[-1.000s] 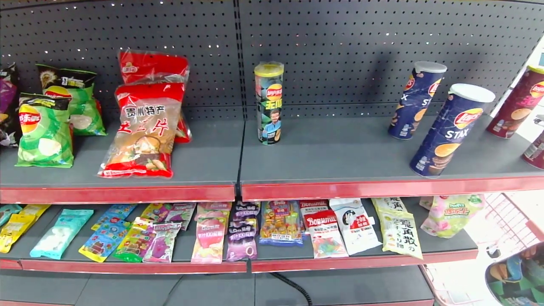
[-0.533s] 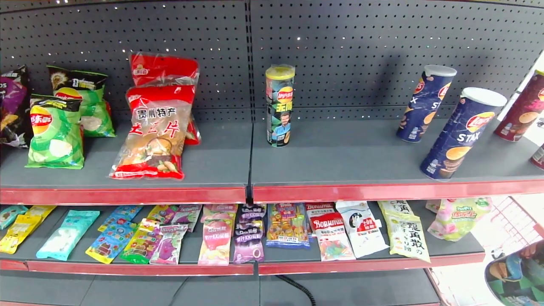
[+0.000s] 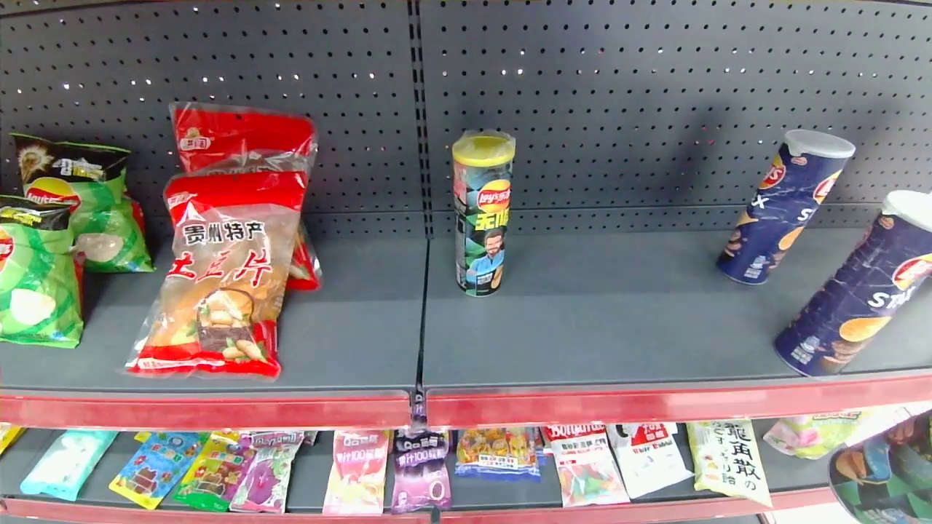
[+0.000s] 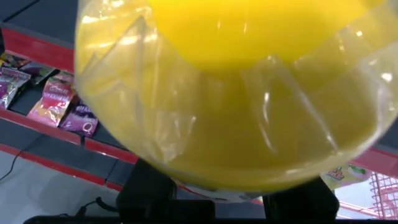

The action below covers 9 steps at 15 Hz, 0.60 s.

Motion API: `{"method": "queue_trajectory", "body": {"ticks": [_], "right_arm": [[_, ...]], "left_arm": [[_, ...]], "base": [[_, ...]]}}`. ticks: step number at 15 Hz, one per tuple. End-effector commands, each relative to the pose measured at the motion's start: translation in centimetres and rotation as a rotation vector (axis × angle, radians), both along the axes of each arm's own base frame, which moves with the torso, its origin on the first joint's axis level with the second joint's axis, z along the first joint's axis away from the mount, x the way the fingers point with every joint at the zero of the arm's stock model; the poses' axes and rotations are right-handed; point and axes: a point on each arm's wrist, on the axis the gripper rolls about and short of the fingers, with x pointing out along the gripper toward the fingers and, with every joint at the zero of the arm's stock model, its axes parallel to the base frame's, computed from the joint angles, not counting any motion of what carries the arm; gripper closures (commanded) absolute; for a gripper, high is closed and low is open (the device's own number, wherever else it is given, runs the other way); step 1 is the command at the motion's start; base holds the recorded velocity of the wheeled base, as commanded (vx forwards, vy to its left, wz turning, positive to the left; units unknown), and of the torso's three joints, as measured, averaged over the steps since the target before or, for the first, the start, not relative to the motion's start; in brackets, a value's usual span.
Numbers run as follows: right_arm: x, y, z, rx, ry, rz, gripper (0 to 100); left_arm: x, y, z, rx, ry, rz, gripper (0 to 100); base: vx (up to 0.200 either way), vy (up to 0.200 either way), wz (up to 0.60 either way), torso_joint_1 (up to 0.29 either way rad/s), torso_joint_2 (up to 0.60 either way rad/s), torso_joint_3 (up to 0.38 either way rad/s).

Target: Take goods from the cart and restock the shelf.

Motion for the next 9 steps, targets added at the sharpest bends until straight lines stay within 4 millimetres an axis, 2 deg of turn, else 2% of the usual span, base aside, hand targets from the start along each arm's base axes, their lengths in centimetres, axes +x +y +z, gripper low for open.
{"method": "queue_trajectory", "body": {"ticks": [1, 5, 7, 9], "right_arm": [[0.0, 0.0, 0.0, -0.001, 0.003, 0.004, 100], [-0.1, 0.3, 0.0, 0.015, 0.002, 0.134, 100], [-0.2, 0.4, 0.1, 0.018, -0.002, 0.188, 100], [-0.2, 0.5, 0.3, 0.022, -0.003, 0.253, 100]], "left_arm": [[0.0, 0.0, 0.0, 0.0, 0.004, -0.001, 0], [0.2, 0.0, 0.1, 0.036, 0.006, -0.03, 0], [0.4, -0.2, 0.3, 0.025, 0.019, -0.113, 0], [1.4, -0.4, 1.5, 0.015, 0.03, -0.182, 0]], "base": [[0.2, 0.0, 0.0, 0.007, 0.0, 0.002], [0.0, 0.0, 0.0, 0.0, 0.0, 0.0], [0.0, 0.0, 0.0, 0.0, 0.0, 0.0], [0.0, 0.0, 0.0, 0.0, 0.0, 0.0]]}}
